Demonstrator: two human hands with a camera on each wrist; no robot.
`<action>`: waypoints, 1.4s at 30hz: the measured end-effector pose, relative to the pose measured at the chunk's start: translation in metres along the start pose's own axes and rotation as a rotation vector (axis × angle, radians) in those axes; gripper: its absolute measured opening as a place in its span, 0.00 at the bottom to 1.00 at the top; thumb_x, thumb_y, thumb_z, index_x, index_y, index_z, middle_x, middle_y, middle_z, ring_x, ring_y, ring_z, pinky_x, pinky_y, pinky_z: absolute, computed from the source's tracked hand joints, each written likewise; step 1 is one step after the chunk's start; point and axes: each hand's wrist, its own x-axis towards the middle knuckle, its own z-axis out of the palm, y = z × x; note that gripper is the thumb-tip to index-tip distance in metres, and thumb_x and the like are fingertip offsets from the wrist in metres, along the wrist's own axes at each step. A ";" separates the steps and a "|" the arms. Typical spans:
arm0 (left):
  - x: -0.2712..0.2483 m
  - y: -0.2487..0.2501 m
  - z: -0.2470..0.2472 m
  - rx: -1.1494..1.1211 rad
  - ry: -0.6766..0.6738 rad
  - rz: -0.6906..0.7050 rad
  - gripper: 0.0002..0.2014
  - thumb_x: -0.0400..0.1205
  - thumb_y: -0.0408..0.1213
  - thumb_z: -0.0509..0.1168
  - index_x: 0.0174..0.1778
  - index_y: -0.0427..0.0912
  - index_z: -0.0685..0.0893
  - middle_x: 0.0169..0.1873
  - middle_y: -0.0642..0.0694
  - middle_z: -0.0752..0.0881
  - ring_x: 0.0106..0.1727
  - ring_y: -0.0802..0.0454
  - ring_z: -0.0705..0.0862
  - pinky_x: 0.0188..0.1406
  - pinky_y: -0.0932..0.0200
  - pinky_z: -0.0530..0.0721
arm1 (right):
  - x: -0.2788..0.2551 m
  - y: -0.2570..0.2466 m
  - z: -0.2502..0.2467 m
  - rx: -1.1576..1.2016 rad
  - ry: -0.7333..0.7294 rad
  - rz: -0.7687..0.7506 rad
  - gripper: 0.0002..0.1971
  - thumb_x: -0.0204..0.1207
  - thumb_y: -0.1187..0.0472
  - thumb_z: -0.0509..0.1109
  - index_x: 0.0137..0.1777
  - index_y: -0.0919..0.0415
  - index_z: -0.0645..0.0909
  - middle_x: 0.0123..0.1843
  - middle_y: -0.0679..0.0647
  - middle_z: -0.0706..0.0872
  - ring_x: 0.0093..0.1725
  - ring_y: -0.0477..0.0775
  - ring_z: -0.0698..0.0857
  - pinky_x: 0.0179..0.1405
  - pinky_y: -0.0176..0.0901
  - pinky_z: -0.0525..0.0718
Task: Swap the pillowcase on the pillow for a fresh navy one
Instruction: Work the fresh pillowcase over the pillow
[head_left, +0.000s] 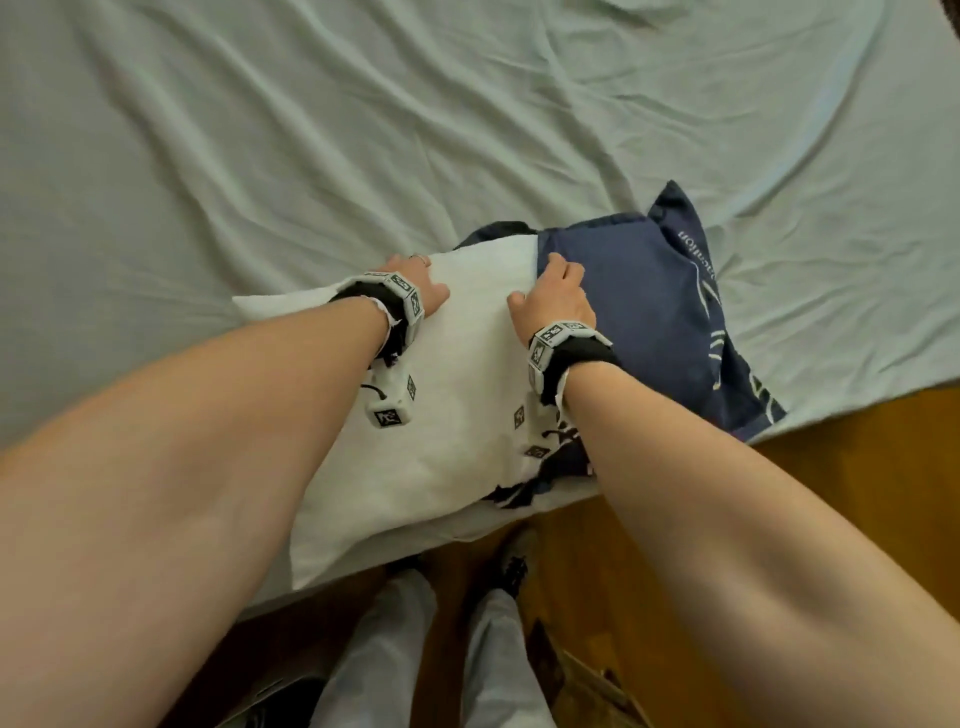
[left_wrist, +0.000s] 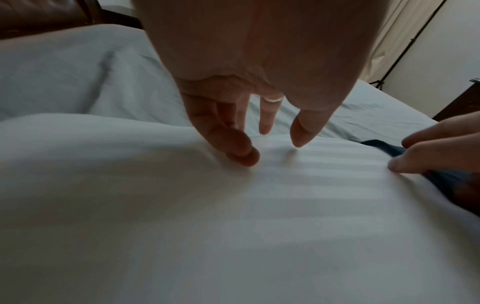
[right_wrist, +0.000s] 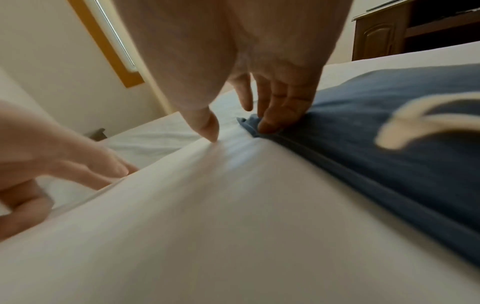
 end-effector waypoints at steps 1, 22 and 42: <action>0.010 -0.004 0.001 -0.004 -0.021 0.001 0.32 0.80 0.51 0.58 0.82 0.49 0.64 0.75 0.38 0.72 0.70 0.33 0.76 0.68 0.45 0.75 | 0.013 -0.006 0.001 -0.029 -0.023 0.035 0.24 0.80 0.55 0.63 0.74 0.61 0.66 0.72 0.59 0.69 0.60 0.65 0.82 0.41 0.52 0.73; 0.027 -0.026 0.002 -0.341 -0.069 0.139 0.11 0.82 0.45 0.62 0.39 0.46 0.86 0.29 0.47 0.84 0.32 0.45 0.82 0.33 0.60 0.76 | 0.037 -0.010 0.009 -0.079 -0.178 -0.106 0.12 0.80 0.48 0.58 0.52 0.49 0.81 0.50 0.51 0.88 0.47 0.60 0.85 0.44 0.48 0.81; 0.053 -0.034 0.008 0.037 -0.193 0.035 0.16 0.81 0.51 0.63 0.52 0.42 0.84 0.42 0.44 0.86 0.41 0.42 0.83 0.40 0.56 0.75 | 0.107 -0.037 -0.009 -0.699 -0.490 -0.310 0.08 0.77 0.60 0.72 0.54 0.61 0.80 0.35 0.54 0.78 0.43 0.62 0.83 0.46 0.48 0.81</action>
